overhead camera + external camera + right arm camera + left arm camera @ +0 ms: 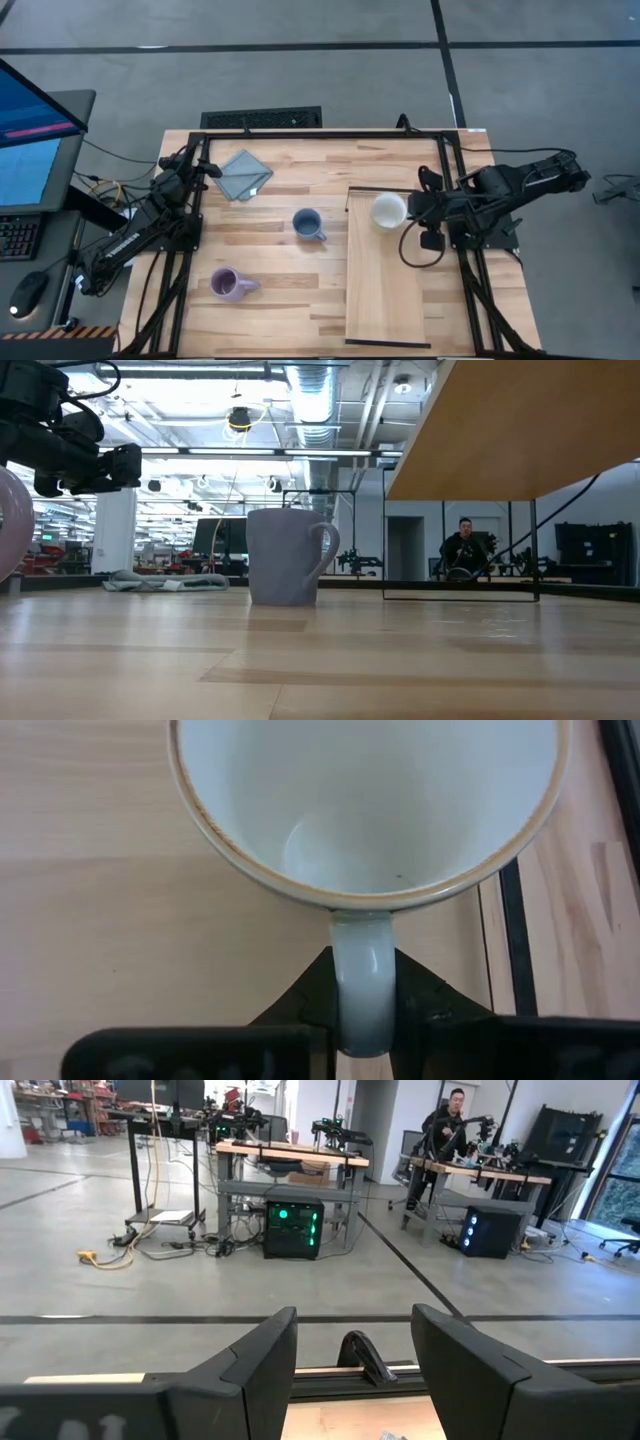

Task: Stack small to large cups/mugs on shelf
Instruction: Put the yellow mug on the shelf

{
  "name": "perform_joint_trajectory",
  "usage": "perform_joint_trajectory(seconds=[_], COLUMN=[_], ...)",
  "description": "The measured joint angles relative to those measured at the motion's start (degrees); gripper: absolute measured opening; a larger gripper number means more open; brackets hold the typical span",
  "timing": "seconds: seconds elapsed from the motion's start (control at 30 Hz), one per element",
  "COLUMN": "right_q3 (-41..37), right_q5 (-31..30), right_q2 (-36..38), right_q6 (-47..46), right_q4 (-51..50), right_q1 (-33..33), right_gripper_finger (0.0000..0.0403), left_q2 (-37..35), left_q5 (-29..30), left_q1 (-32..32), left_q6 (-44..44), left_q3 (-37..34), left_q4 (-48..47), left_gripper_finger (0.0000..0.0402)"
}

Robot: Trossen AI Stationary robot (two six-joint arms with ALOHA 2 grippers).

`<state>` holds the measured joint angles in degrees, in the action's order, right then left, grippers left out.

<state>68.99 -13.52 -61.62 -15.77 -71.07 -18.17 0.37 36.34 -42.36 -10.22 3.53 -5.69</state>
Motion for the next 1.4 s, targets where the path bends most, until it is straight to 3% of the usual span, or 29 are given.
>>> perform_joint_trajectory(seconds=[1.4], right_q3=[-4.2], right_q5=[1.5], right_q2=[3.2], right_q6=[2.3], right_q4=[2.7], right_q1=[3.7], right_gripper_finger=[0.0065], left_q2=[0.0], left_q5=[-0.2], left_q1=[0.0], left_q6=[-0.1], left_q3=[0.0], left_q4=[0.0], left_gripper_finger=[0.0189])
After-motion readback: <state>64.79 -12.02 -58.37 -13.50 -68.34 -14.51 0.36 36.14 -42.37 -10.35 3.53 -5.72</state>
